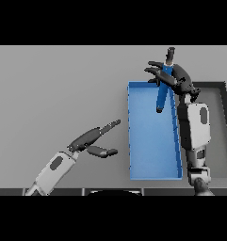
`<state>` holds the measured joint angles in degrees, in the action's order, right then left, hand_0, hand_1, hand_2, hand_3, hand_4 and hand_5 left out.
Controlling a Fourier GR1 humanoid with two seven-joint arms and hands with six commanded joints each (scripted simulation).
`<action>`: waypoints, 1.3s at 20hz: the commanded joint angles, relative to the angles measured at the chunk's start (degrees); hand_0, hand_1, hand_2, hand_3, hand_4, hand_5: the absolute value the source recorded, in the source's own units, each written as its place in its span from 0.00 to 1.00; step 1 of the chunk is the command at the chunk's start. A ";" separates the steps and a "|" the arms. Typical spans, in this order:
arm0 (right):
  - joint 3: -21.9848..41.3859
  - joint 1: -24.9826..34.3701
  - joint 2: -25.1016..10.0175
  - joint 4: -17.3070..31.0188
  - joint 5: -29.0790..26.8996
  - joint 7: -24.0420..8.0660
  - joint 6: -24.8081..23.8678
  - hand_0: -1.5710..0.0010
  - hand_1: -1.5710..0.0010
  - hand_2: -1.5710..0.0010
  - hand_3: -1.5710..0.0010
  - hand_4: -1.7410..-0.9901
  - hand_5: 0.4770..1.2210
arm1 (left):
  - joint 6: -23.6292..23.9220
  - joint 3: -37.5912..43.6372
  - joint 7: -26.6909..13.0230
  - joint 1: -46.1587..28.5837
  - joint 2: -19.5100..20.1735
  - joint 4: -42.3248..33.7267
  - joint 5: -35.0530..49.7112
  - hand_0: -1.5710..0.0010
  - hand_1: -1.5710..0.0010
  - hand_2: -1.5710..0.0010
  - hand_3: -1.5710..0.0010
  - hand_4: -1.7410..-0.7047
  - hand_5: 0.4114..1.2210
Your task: Pick up the blue pipe and place it into the blue bin.
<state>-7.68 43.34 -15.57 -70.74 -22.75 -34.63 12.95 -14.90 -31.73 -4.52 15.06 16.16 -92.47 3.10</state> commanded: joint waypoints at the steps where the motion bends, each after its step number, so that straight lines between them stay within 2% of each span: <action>1: 0.39 -2.33 -0.23 -0.91 0.47 -0.31 -1.55 0.00 0.00 0.00 0.00 0.32 1.00 | -0.04 -0.01 -0.17 0.09 -0.01 -0.06 0.06 1.00 1.00 1.00 1.00 0.88 0.07; 2: 2.40 -4.03 -1.63 -0.06 0.60 -0.30 -3.23 0.00 0.00 0.00 0.00 0.32 1.00 | -0.06 0.05 -0.32 -0.01 -0.03 -0.49 0.40 1.00 1.00 1.00 1.00 0.88 0.07; 4: 5.96 -6.86 -3.03 -0.40 0.29 -0.31 -4.71 0.00 0.00 0.00 0.31 0.21 1.00 | -0.33 -0.29 0.32 -0.39 -0.04 -0.37 0.28 1.00 1.00 1.00 1.00 0.88 0.07; 5: 7.98 -8.28 -4.40 -0.17 -0.41 -0.30 -4.55 0.00 0.00 0.00 0.25 0.23 1.00 | -0.09 -0.49 0.07 -0.66 -0.26 -0.47 0.14 1.00 1.00 1.00 1.00 0.88 0.07; 8: 14.95 -11.60 -7.55 0.15 -2.94 -0.30 -6.70 0.00 0.00 0.00 0.56 0.12 0.98 | 0.38 -1.18 -0.49 -1.11 -0.70 -0.38 -0.70 1.00 1.00 1.00 1.00 0.88 0.08; 10: 21.73 -11.42 -11.06 2.92 -7.38 -0.31 -11.42 0.00 0.00 0.00 0.36 0.21 0.97 | 0.44 -1.07 -0.78 -0.60 -1.02 -0.40 -0.50 1.00 1.00 1.00 1.00 0.88 0.08; 11: 25.73 -10.31 -12.66 5.39 -11.80 -0.31 -14.44 0.07 0.12 0.15 0.49 0.28 0.96 | 0.67 -1.02 -1.09 -0.51 -1.05 -0.66 -0.57 1.00 1.00 1.00 1.00 0.88 0.08; 13: 33.21 -8.32 -15.66 7.76 -21.10 -0.31 -17.82 0.40 0.44 0.46 0.67 0.45 0.92 | 0.65 -0.99 -1.25 -0.10 -1.20 -0.24 -0.67 1.00 1.00 1.00 1.00 0.88 0.08; 15: 39.58 -5.37 -19.23 9.16 -28.37 -0.30 -19.19 0.62 0.64 0.65 0.79 0.58 0.95 | 0.69 -1.20 -0.71 -0.80 -0.97 -1.12 -0.64 1.00 1.00 1.00 1.00 0.88 0.08; 16: 41.93 -5.04 -20.50 7.05 -28.73 -0.31 -18.19 0.69 0.71 0.72 0.83 0.63 0.89 | 0.78 -1.06 -0.75 -0.70 -0.82 -0.21 -1.05 1.00 1.00 1.00 1.00 0.88 0.08; 18: 44.86 -4.11 -22.85 3.58 -25.91 -0.31 -14.95 0.80 0.82 0.82 0.89 0.70 0.76 | 0.42 -0.70 -0.34 -0.84 -0.43 -1.11 -0.10 1.00 1.00 1.00 1.00 0.88 0.08; 20: 46.85 -4.69 -23.95 1.56 -23.41 -0.29 -15.15 0.87 0.88 0.89 0.93 0.72 0.66 | 0.38 -0.51 -0.49 -0.47 -0.45 -0.58 -0.09 1.00 1.00 1.00 1.00 0.88 0.08; 26: 48.65 -4.20 -25.17 0.82 -22.54 -0.31 -15.48 0.96 0.97 0.97 0.98 0.74 0.46 | 0.70 -0.57 -0.85 -0.51 -0.43 -0.96 -0.28 1.00 1.00 1.00 1.00 0.88 0.07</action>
<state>40.97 39.14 -40.75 -69.91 -45.28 -34.90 -2.55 -14.23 -32.32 -5.29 14.52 15.72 -93.42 2.83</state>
